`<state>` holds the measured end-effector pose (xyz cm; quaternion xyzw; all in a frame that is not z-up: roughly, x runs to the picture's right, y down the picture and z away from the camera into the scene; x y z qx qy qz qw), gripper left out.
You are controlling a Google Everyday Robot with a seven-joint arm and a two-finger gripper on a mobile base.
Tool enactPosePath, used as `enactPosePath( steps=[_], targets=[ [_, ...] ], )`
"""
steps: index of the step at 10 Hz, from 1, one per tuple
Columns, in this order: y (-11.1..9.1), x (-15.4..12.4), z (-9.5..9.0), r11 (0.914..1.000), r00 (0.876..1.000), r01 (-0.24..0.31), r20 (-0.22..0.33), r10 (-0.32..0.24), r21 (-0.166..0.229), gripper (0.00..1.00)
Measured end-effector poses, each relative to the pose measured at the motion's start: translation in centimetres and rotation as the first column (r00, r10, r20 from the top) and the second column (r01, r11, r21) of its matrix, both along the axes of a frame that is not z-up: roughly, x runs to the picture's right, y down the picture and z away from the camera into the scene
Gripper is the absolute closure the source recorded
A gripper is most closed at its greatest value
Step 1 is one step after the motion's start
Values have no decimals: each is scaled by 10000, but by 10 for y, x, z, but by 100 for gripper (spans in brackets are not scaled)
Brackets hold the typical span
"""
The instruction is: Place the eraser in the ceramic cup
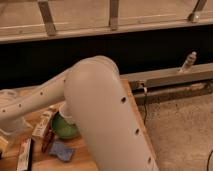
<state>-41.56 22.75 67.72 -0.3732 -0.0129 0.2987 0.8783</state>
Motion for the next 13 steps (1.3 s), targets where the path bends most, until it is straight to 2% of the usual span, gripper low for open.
enactPosePath(
  steps=[2, 4, 6, 7, 9, 11, 13],
  targets=[
    [4, 0, 11, 9995, 9983, -186, -563, 172, -241, 24],
    [15, 7, 19, 9976, 9958, -399, -849, 350, -562, 24],
    [31, 17, 30, 9917, 9930, -737, -997, 632, -1055, 24],
    [38, 19, 34, 9877, 9920, -894, -1000, 768, -1282, 24],
    [51, 19, 39, 9842, 9932, -855, -913, 719, -1548, 24],
    [57, 15, 40, 9808, 9940, -866, -809, 734, -1748, 24],
    [75, 3, 35, 9765, 9962, -758, -567, 656, -2016, 24]
  ],
)
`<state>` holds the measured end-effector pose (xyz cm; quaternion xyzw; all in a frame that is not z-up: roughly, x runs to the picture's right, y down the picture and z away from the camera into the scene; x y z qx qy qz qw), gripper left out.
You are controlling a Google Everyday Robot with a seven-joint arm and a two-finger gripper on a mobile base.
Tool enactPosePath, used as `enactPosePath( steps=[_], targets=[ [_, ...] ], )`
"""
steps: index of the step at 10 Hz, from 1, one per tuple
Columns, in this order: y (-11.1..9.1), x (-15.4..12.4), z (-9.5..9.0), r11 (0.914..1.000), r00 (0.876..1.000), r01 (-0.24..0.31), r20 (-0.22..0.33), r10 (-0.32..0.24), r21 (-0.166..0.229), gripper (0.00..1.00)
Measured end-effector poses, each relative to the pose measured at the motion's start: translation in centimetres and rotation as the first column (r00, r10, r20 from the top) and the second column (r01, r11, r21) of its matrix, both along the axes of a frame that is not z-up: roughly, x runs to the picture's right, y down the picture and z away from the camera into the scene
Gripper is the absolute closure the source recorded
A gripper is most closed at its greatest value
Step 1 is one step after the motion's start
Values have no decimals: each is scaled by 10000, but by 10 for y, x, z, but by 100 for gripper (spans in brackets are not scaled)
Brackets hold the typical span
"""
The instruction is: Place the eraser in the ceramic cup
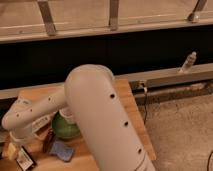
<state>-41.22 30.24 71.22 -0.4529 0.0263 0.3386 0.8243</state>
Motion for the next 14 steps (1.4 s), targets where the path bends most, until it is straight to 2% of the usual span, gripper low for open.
enactPosePath(
  steps=[3, 5, 6, 7, 8, 9, 10, 11, 12, 14],
  targets=[
    [9, -12, -4, 9998, 9995, 199, 235, -197, -62, 24],
    [12, -21, -8, 9986, 9984, 386, 396, -400, 363, 24],
    [13, -26, -8, 9957, 9980, 469, 396, -501, 796, 24],
    [11, -29, -6, 9843, 9977, 652, 58, -670, 1639, 24],
    [10, -32, -5, 9707, 9969, 790, -231, -758, 2269, 24],
    [7, -31, 0, 9512, 9953, 905, -608, -758, 2950, 24],
    [3, -27, 11, 9408, 9938, 963, -833, -730, 3248, 24],
    [0, -24, 21, 9396, 9936, 926, -916, -658, 3294, 24],
    [-2, -21, 34, 9422, 9939, 839, -955, -556, 3243, 24],
    [4, -20, 53, 9557, 9960, 526, -848, -291, 2896, 24]
  ],
)
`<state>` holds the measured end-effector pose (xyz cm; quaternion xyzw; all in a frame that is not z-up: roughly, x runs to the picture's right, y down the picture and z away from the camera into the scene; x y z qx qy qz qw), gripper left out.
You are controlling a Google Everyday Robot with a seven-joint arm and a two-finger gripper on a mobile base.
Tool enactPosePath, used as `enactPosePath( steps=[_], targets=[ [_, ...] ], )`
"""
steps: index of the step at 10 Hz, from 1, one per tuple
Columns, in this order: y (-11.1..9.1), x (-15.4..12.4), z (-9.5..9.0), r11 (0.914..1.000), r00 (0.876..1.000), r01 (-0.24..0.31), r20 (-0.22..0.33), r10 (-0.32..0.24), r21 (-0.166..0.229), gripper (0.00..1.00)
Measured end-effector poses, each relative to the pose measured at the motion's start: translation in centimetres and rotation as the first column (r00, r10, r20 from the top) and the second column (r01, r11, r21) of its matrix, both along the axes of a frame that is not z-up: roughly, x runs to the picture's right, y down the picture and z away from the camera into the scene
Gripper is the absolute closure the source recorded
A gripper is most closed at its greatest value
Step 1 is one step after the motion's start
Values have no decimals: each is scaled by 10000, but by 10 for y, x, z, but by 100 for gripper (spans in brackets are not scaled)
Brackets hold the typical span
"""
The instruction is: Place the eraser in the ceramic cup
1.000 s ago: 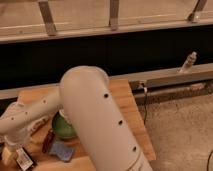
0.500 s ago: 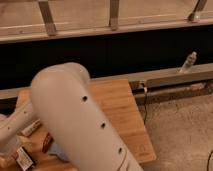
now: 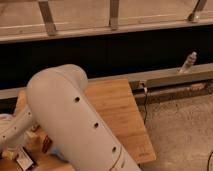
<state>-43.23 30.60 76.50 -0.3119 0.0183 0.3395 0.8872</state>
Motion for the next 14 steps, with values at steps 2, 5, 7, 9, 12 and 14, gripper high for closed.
enactPosePath(
  steps=[2, 5, 7, 9, 12, 14],
  targets=[
    [-1, 4, 8, 9996, 9997, -218, 99, 220, -199, 29],
    [-4, 8, 7, 9996, 9998, -210, -25, 210, -174, 60],
    [-9, 8, 4, 9994, 9996, -293, -19, 293, -175, 80],
    [-11, 11, 1, 9995, 9996, -267, -31, 266, -182, 98],
    [-10, 13, -2, 9996, 9998, -195, -49, 194, -200, 100],
    [-10, 13, -11, 9985, 9985, -456, 273, 464, -293, 100]
  ],
)
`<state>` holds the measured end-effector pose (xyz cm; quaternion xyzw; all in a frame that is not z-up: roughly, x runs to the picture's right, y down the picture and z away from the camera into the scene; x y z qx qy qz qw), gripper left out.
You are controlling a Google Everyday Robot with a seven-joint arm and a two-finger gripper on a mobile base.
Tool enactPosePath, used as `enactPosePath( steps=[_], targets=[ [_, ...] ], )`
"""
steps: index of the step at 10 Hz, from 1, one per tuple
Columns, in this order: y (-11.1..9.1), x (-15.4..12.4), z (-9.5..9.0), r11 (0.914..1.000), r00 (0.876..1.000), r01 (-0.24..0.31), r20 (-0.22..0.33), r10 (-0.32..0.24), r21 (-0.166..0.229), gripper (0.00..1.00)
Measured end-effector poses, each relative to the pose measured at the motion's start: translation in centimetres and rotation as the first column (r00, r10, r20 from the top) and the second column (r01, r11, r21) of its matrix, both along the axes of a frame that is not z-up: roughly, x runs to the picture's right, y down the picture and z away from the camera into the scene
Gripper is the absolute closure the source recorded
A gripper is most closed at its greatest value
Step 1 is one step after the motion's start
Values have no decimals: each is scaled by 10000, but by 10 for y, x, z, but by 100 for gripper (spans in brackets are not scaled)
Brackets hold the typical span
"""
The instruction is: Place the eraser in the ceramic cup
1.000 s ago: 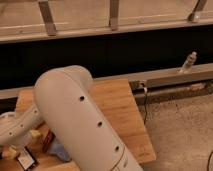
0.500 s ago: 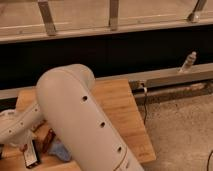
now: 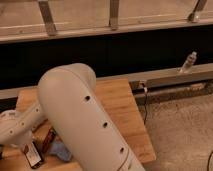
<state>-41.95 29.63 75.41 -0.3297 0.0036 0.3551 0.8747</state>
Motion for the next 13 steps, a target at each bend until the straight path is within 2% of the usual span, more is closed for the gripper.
enactPosePath(
  steps=[3, 5, 8, 11, 13],
  targets=[
    [-20, 11, -25, 9961, 9929, -860, 842, 841, 184, 100],
    [-49, 30, -45, 9864, 9787, -1555, 1441, 1464, 539, 100],
    [-87, 45, -68, 9761, 9696, -1885, 1782, 1676, 1077, 100],
    [-142, 67, -78, 9594, 9601, -2241, 2077, 1872, 1713, 100],
    [-182, 84, -74, 9454, 9519, -2526, 2280, 2047, 2060, 100]
  ],
)
